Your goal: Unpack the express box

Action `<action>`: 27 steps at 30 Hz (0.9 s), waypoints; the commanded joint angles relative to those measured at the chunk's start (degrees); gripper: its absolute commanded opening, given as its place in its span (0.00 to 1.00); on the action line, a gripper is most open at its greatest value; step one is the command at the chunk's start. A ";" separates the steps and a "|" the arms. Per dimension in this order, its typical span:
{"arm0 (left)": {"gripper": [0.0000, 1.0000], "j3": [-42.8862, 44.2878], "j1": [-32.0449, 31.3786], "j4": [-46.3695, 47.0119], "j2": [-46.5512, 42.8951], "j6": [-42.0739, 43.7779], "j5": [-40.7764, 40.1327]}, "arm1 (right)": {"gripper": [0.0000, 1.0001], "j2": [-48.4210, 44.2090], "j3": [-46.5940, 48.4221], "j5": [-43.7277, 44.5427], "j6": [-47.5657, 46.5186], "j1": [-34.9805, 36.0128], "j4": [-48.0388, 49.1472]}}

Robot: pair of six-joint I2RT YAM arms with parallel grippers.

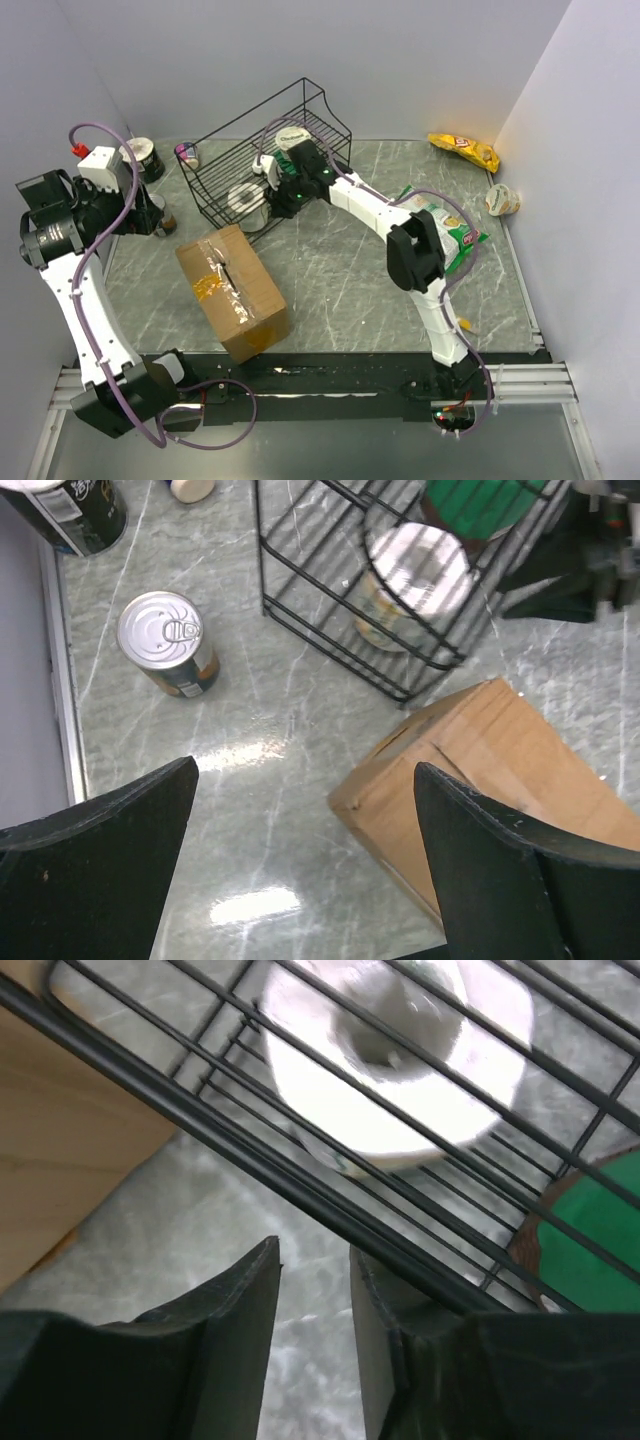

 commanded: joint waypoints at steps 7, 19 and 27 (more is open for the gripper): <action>0.96 0.64 0.02 -0.72 -3.16 -8.77 -2.02 | 0.36 8.98 13.22 10.83 12.78 0.72 20.78; 0.97 -3.66 -4.89 -2.82 1.04 1.50 3.60 | 0.67 -5.65 0.51 -4.84 17.63 -4.20 6.24; 0.97 -11.39 -13.25 0.32 4.30 8.02 1.41 | 0.88 -34.50 -29.81 -20.84 -0.73 -7.55 -2.83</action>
